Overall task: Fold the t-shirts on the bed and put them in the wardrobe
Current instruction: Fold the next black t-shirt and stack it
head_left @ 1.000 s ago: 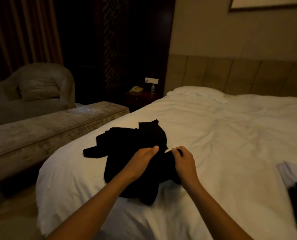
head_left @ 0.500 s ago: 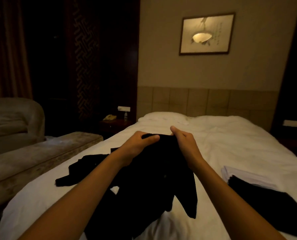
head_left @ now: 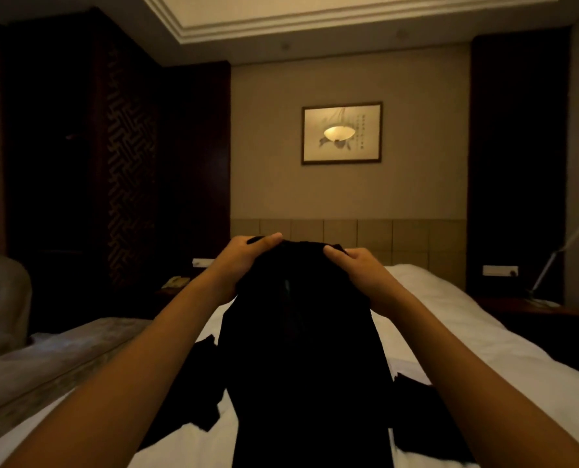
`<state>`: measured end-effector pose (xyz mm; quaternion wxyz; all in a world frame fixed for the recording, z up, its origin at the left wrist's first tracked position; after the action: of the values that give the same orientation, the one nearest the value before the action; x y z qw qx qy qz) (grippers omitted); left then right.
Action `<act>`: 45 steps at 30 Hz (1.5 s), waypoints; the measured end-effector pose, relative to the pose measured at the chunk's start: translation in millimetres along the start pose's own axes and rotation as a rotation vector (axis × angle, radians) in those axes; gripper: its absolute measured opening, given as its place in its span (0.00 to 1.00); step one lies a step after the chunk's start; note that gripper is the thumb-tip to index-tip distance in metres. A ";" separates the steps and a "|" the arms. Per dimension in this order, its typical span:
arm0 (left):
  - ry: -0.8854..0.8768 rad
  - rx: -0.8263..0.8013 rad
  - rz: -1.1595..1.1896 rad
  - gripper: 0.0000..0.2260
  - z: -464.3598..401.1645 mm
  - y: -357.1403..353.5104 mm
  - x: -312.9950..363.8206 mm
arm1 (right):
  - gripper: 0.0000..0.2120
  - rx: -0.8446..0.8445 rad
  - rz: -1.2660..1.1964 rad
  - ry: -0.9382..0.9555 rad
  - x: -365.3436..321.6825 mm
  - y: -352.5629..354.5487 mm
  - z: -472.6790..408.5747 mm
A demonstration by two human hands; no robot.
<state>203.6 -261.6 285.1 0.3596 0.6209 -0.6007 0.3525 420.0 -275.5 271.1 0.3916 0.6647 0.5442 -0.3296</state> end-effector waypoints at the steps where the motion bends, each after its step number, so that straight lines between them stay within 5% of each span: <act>1: 0.013 -0.024 -0.029 0.13 0.8 -2.2 4.9 | 0.17 0.033 -0.038 0.005 -5.9 5.8 0.0; 4: 0.064 -0.101 -0.130 0.16 0.9 -7.7 12.6 | 0.17 0.129 -0.099 0.014 -26.5 17.7 -2.6; 12: 0.083 -0.307 -0.069 0.22 12.9 -56.7 17.1 | 0.19 0.135 0.230 0.138 -67.0 6.4 -17.0; 19: 0.085 -0.314 -0.031 0.14 14.1 -67.9 24.5 | 0.17 0.188 0.293 0.160 -64.5 24.2 -27.0; 33: 0.063 0.030 0.059 0.20 -0.4 -17.8 33.1 | 0.20 -0.372 0.106 -0.055 -15.0 59.4 -20.5; 38: 0.070 0.221 0.131 0.19 -8.0 7.1 35.4 | 0.20 -0.276 0.075 -0.119 -5.1 68.5 -20.9; 45: 0.015 0.168 0.000 0.14 -11.4 12.0 31.8 | 0.11 -0.033 -0.214 -0.131 -24.9 63.9 -22.3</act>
<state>192.5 -267.6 318.6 0.3106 0.6461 -0.5665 0.4064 478.3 -273.9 313.5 0.3998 0.5731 0.5909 -0.4031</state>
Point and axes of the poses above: each hand's wrist, its own z-axis away from the middle knuckle, its own y-axis out of the back of the hand, x = y × z, the point moved 1 cm from there along -z, towards the middle knuckle, and after that the axes turned 13 degrees about x, right-handed, at the moved point
